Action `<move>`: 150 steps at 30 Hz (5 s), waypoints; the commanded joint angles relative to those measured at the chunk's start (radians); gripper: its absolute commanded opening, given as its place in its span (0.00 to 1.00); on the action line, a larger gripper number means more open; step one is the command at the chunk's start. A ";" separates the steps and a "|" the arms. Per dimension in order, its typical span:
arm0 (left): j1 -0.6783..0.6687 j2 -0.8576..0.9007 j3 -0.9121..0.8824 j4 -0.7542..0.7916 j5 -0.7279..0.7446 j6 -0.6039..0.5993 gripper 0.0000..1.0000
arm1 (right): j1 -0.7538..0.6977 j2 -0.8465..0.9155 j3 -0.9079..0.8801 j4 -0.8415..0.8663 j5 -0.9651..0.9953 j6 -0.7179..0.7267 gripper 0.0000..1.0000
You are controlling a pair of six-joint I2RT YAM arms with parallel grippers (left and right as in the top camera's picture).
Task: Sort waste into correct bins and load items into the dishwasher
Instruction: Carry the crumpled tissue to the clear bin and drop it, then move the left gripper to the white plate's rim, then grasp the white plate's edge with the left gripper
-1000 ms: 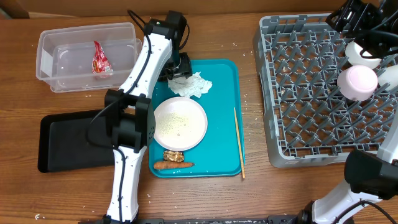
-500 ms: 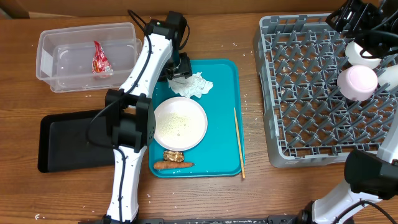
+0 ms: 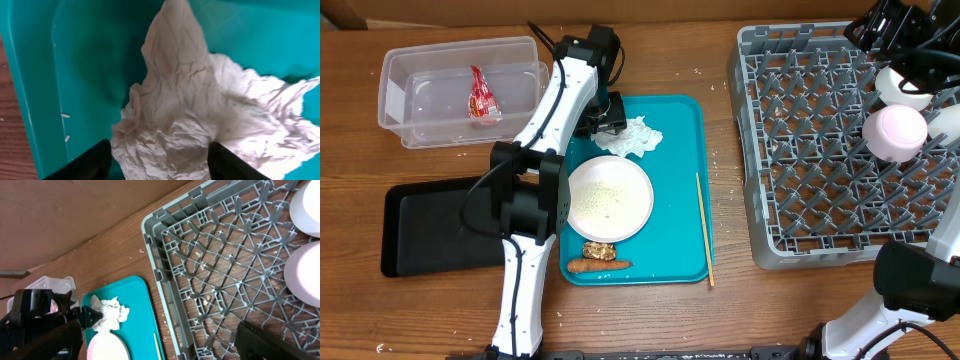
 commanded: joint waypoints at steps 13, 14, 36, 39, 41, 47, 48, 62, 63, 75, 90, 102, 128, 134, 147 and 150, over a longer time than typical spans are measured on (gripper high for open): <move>0.005 -0.016 0.139 -0.114 0.004 0.031 0.04 | 0.001 -0.010 0.014 0.003 0.003 0.004 1.00; 0.005 -0.021 0.158 -0.124 0.004 0.031 0.04 | 0.001 -0.010 0.014 0.003 0.003 0.004 1.00; 0.020 -0.042 0.482 -0.187 -0.008 0.068 0.04 | 0.001 -0.010 0.014 0.003 0.003 0.004 1.00; 0.049 -0.042 0.552 -0.185 -0.028 0.068 0.04 | 0.001 -0.010 0.014 0.003 0.003 0.004 1.00; 0.079 -0.042 0.596 -0.188 -0.061 0.068 0.04 | 0.001 -0.010 0.014 0.003 0.003 0.004 1.00; 0.216 -0.042 0.724 -0.193 -0.076 0.068 0.04 | 0.001 -0.010 0.014 0.003 0.003 0.004 1.00; 0.241 -0.042 0.739 -0.188 -0.086 0.068 0.04 | 0.001 -0.010 0.014 0.003 0.003 0.004 1.00; 0.430 -0.030 0.657 -0.148 -0.240 0.067 0.97 | 0.001 -0.010 0.014 0.003 0.003 0.004 1.00; 0.430 -0.030 0.657 -0.161 -0.225 0.067 0.97 | 0.001 -0.010 0.014 0.003 0.003 0.004 1.00; 0.290 -0.063 0.663 -0.341 0.157 0.241 0.79 | 0.001 -0.010 0.014 0.003 0.003 0.004 1.00; -0.103 -0.073 0.453 -0.366 0.114 0.232 0.89 | 0.001 -0.010 0.014 0.003 0.003 0.004 1.00; -0.140 -0.316 0.012 -0.351 0.105 0.008 0.97 | 0.001 -0.010 0.014 0.003 0.003 0.004 1.00; -0.244 -0.306 -0.492 0.141 0.085 0.213 0.83 | 0.001 -0.010 0.014 0.003 0.003 0.004 1.00; -0.263 -0.306 -0.515 0.171 -0.002 0.133 0.83 | 0.001 -0.010 0.014 0.003 0.003 0.004 1.00; -0.306 -0.306 -0.550 0.219 -0.029 0.097 0.77 | 0.001 -0.010 0.014 0.003 0.003 0.004 1.00; -0.306 -0.306 -0.584 0.237 -0.028 0.092 0.77 | 0.001 -0.010 0.014 0.003 0.003 0.004 1.00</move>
